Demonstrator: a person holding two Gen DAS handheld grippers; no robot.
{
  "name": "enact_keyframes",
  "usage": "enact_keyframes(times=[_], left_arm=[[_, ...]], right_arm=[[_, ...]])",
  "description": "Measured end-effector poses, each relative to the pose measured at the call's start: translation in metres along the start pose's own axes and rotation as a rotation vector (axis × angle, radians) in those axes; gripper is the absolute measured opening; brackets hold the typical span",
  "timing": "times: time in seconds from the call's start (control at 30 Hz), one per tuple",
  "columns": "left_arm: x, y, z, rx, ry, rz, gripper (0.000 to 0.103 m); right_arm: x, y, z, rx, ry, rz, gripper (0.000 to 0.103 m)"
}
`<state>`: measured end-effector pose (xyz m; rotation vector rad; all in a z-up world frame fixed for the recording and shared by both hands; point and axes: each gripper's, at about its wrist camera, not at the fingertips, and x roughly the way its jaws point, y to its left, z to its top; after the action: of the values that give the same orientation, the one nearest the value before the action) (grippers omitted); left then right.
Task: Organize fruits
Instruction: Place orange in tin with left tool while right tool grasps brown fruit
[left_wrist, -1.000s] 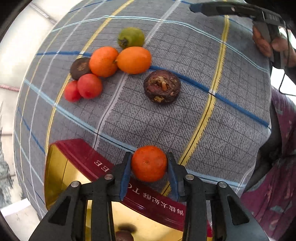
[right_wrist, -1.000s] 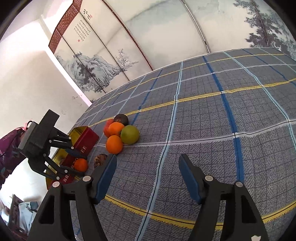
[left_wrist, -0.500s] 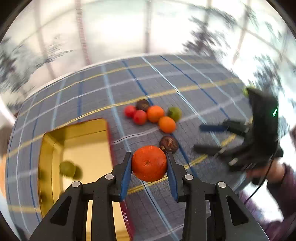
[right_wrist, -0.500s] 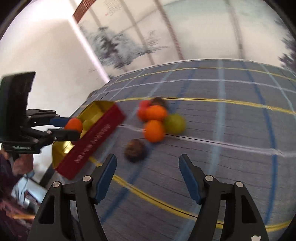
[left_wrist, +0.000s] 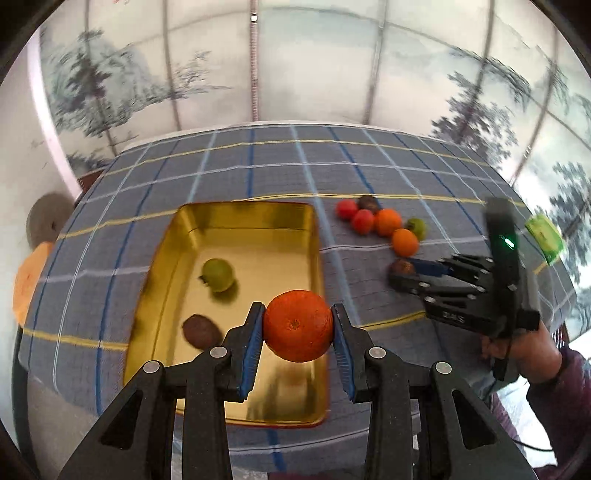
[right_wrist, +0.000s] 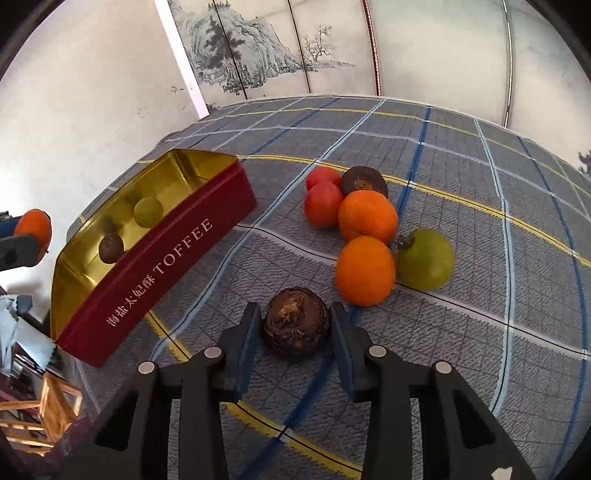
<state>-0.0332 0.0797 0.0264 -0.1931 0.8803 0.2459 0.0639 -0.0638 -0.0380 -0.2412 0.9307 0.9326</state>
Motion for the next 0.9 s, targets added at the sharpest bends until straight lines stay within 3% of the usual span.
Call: enact_keyframes(times=[0.13,0.27,0.43,0.57,0.9], left_arm=[[0.004,0.016,-0.003,-0.016,-0.008,0.030,0.037],[0.018,0.028,-0.006,-0.025,0.009,0.039,0.037],[0.034,0.032,-0.009,-0.041,0.038,0.033,0.037],[0.045,0.030,-0.007,-0.030,0.046,0.057,0.037],[0.065,0.030,0.000,-0.013,0.045,0.115,0.037]], right_arm=[[-0.021,-0.002,-0.012,-0.012,-0.072,-0.074,0.034],[-0.056,-0.049,-0.019,0.119,-0.147,-0.145,0.034],[-0.076,-0.101,-0.035,0.232,-0.154,-0.272,0.034],[-0.076,-0.122,-0.040,0.283,-0.148,-0.285,0.035],[-0.075,-0.127,-0.041,0.306,-0.135,-0.279,0.035]])
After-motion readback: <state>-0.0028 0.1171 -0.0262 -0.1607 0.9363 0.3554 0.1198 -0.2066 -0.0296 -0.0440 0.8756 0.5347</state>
